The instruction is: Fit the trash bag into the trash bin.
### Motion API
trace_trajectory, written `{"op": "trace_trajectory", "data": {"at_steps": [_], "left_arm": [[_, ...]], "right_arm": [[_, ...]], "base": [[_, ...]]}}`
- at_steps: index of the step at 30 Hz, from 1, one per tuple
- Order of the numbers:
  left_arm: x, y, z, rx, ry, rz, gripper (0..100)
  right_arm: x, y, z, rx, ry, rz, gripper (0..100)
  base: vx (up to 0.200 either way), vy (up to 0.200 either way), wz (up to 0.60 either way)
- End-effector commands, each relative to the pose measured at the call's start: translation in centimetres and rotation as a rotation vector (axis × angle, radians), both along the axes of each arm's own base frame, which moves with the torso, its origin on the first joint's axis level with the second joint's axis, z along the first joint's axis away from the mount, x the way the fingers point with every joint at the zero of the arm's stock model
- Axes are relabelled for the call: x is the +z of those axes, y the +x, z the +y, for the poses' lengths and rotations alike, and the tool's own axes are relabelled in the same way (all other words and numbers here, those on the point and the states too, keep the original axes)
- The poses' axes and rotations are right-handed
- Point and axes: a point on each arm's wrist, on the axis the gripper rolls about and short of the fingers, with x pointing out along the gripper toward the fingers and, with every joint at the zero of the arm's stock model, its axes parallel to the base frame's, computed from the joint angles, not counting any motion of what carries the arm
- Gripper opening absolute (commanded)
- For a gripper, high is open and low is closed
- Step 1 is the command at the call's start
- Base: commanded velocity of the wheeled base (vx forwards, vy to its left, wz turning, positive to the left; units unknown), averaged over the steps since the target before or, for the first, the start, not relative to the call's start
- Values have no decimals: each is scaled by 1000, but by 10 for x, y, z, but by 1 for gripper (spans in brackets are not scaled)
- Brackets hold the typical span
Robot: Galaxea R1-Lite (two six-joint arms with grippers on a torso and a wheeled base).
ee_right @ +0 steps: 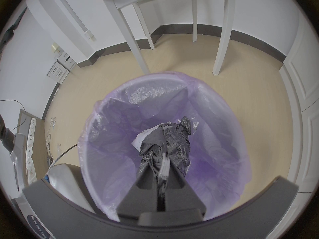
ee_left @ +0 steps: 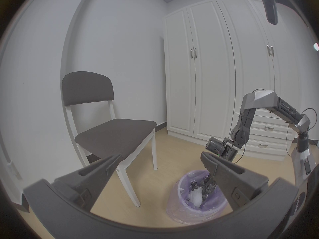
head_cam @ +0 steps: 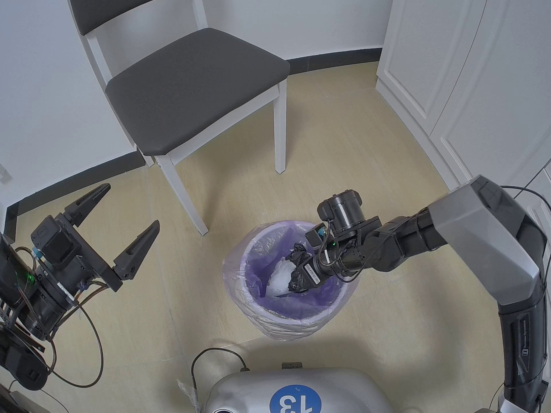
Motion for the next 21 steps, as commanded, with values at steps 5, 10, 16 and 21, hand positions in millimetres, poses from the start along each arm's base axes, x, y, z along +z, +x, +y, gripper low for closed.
{"op": "trace_trajectory", "data": {"at_steps": [5,10,16,21], "left_arm": [[-2,1,0,1,0,0,100],[-2,1,0,2,0,0,100],[-2,1,0,3,1,1,100],[1,0,1,3,-2,-14,100]], "right_arm": [[-33,16,6,-18,-32,28,0],[-38,18,8,-21,-39,43,0],[-35,17,7,-19,-41,44,0],[0,2,5,-3,-36,28,0]], "base": [[0,0,0],[0,0,0],[0,0,0],[0,0,0]]}}
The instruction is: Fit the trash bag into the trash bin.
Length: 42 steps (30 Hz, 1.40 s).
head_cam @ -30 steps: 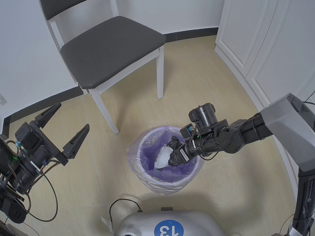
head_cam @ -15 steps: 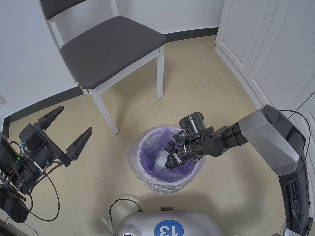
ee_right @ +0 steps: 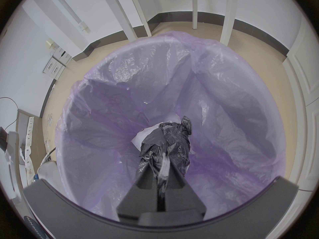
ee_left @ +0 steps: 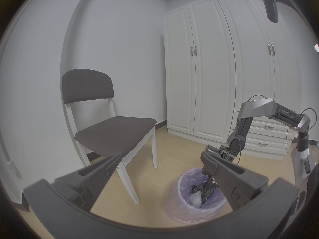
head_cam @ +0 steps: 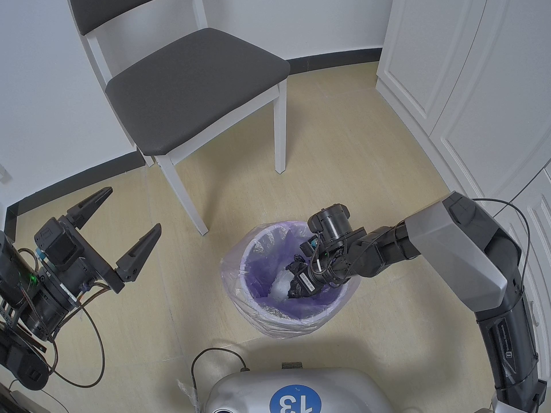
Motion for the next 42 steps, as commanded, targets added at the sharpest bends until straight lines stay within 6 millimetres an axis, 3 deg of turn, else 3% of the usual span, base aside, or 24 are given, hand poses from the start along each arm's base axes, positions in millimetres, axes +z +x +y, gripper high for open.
{"op": "trace_trajectory", "data": {"at_steps": [1,5,12,30,31,42], "left_arm": [[5,-3,0,-1,-8,-33,100],[8,-9,0,-10,-10,-52,100],[8,-8,1,-7,-10,-52,100],[7,-8,1,-4,-10,-49,100],[8,-8,2,-2,-10,-50,100],[8,-8,2,-2,-10,-52,100]], "right_arm": [[41,-18,-2,22,9,-23,0],[69,-41,-9,69,-14,-33,0],[92,-51,-13,96,-15,-71,0],[87,-53,-11,112,-31,-58,0],[86,-53,-11,110,-30,-58,100],[89,-51,-9,113,-24,-70,100]], "base": [[0,0,0],[0,0,0],[0,0,0],[0,0,0],[0,0,0],[0,0,0]]}}
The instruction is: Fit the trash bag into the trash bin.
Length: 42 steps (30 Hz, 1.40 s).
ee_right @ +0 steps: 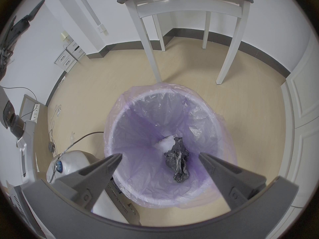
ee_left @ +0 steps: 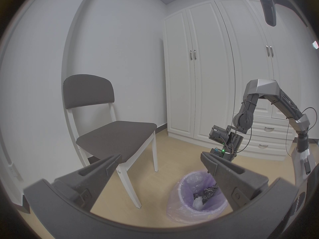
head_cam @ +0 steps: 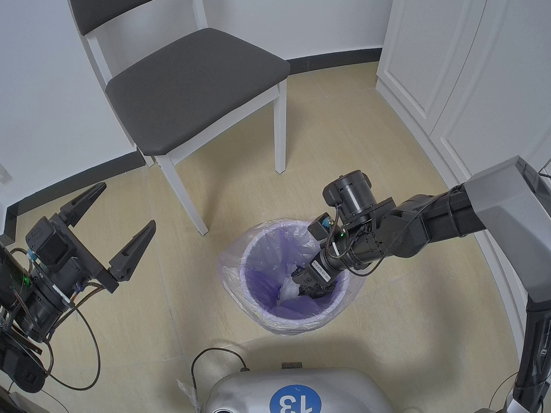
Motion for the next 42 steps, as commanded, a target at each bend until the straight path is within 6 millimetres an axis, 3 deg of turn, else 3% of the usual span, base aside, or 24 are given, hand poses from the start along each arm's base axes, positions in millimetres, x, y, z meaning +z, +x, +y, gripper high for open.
{"op": "trace_trajectory", "data": {"at_steps": [1,5,8,14,18,22,32,36,41,42], "left_arm": [[1,-1,0,-2,-4,-15,100],[0,0,-1,-3,0,-7,100],[-6,0,-1,-5,8,17,100],[-11,5,-2,4,34,35,100],[-13,6,-2,4,37,45,100],[-17,10,-2,6,42,68,100],[-33,21,-3,16,49,150,100],[-59,29,-7,6,77,278,100],[-82,47,-11,8,54,400,100],[-92,65,-15,3,7,455,100]], "right_arm": [[1,0,0,0,3,-4,100],[3,0,-1,-2,4,-4,100],[14,-1,-14,-19,2,-17,100],[19,3,-80,-19,-186,-12,100],[13,3,-107,-48,-228,21,100],[4,8,-114,-68,-235,35,100],[-56,49,-107,-103,-219,24,100],[-79,70,-102,-168,-150,-30,100],[-89,85,-108,-201,-140,-40,100],[-92,92,-108,-210,-136,-48,100]], "base": [[0,0,0],[0,0,0],[0,0,0],[0,0,0],[0,0,0],[0,0,0],[0,0,0],[0,0,0],[0,0,0],[0,0,0]]}}
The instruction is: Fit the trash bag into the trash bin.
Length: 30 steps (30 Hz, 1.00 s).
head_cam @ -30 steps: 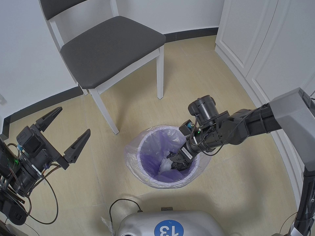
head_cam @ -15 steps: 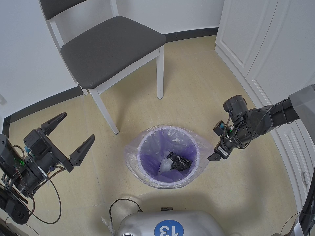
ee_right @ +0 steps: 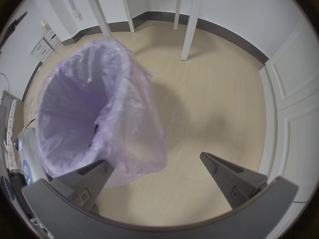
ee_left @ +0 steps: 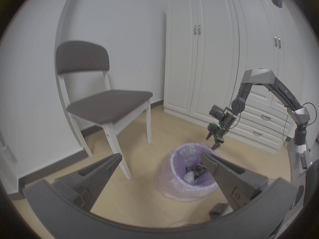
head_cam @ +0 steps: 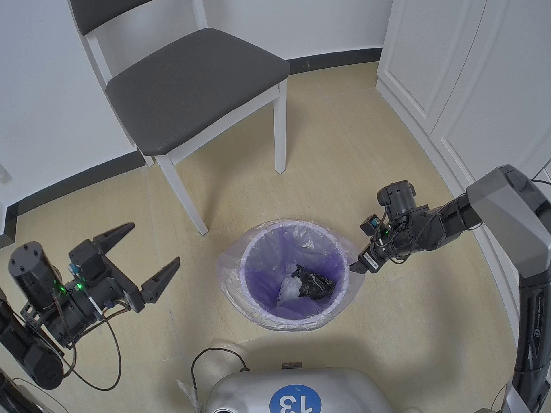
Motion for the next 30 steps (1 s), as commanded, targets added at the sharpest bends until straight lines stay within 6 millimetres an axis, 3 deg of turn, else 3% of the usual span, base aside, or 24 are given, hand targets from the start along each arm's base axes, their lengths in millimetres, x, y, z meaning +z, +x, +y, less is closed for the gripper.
{"op": "trace_trajectory", "data": {"at_steps": [1,8,10,13,14,23,30], "left_arm": [[-39,38,-9,7,-53,180,100],[-84,106,-23,26,-159,278,100],[-90,109,-25,23,-155,292,100],[-112,113,-32,13,-138,356,100],[-127,123,-33,25,-135,364,100],[-167,150,-23,64,-143,386,100],[-174,172,-32,8,-221,383,100]], "right_arm": [[-36,24,-3,-41,8,15,100],[-53,34,-2,-43,5,22,100],[-54,34,-2,-43,5,22,100],[-55,32,-1,-41,3,31,100],[-53,31,-1,-41,4,28,100],[-44,20,-2,-34,-1,36,100],[-38,18,-2,-38,-5,25,100]], "base": [[0,0,0],[0,0,0],[0,0,0],[0,0,0],[0,0,0],[0,0,0],[0,0,0]]}}
